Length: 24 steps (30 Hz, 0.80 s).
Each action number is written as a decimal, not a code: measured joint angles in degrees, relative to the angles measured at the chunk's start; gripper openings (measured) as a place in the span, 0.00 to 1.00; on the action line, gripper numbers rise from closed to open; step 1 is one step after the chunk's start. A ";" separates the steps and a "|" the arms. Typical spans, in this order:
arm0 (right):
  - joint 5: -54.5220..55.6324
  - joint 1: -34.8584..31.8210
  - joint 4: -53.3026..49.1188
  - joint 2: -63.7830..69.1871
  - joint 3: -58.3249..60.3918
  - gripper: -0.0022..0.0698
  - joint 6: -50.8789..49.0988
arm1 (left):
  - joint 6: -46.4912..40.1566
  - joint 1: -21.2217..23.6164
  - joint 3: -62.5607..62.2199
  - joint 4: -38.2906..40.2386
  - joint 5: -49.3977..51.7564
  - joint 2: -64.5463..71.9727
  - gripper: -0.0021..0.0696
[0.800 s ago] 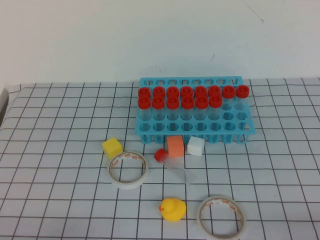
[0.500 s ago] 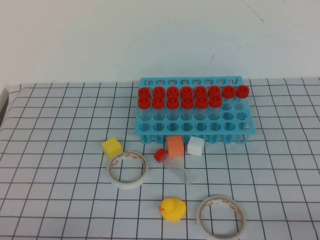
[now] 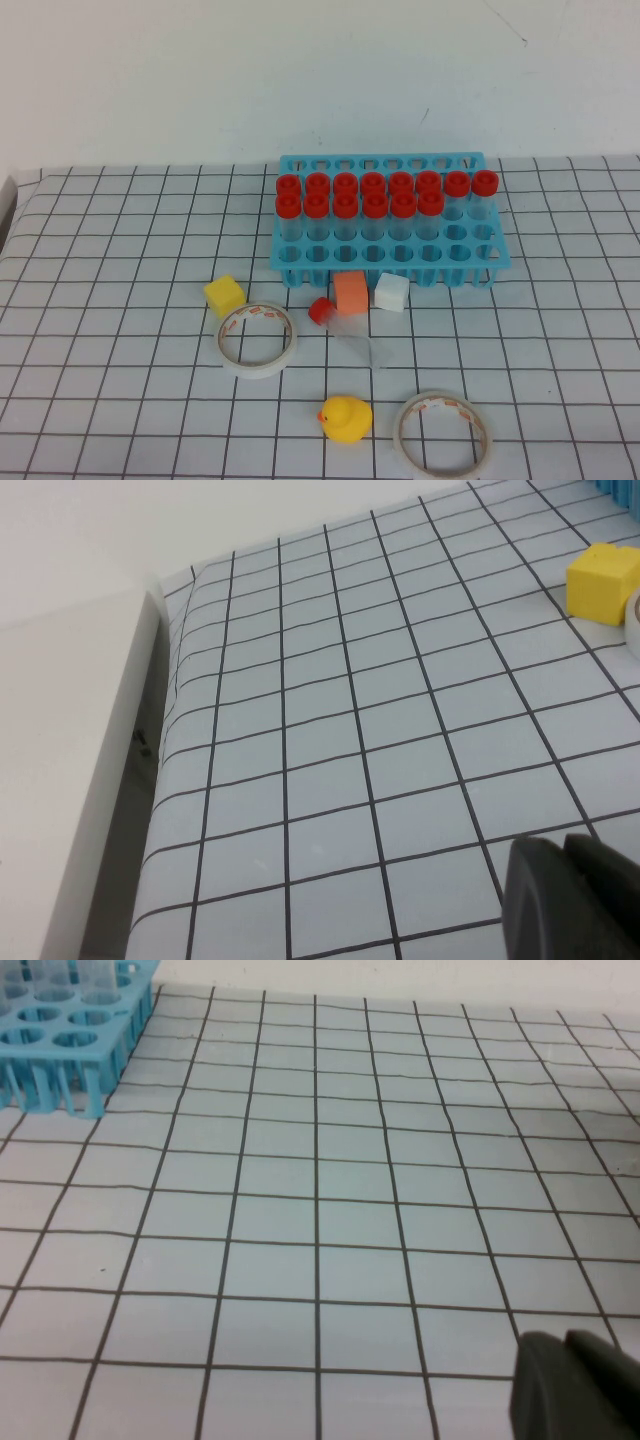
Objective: Place the test tubes
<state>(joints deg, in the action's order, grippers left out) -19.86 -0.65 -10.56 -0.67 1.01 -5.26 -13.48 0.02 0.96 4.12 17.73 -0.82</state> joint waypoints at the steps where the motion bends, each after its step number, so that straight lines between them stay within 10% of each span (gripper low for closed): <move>1: 0.00 0.00 0.00 0.00 0.00 0.03 0.00 | 0.00 0.00 0.00 0.00 -0.13 0.00 0.03; 10: 0.19 0.00 0.75 0.00 0.00 0.03 -1.65 | 0.34 0.00 0.00 4.63 -1.38 0.00 0.03; 18: 3.29 0.00 25.83 0.00 0.50 0.03 -9.05 | 12.77 0.00 0.11 42.72 -8.15 0.00 0.03; 24: 5.19 0.00 49.89 0.00 0.50 0.03 -13.24 | 14.18 0.00 0.11 55.41 -11.98 0.00 0.03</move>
<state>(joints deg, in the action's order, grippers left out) -14.67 -0.65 39.33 -0.67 1.51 -18.50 0.70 0.02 1.06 59.53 5.75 -0.82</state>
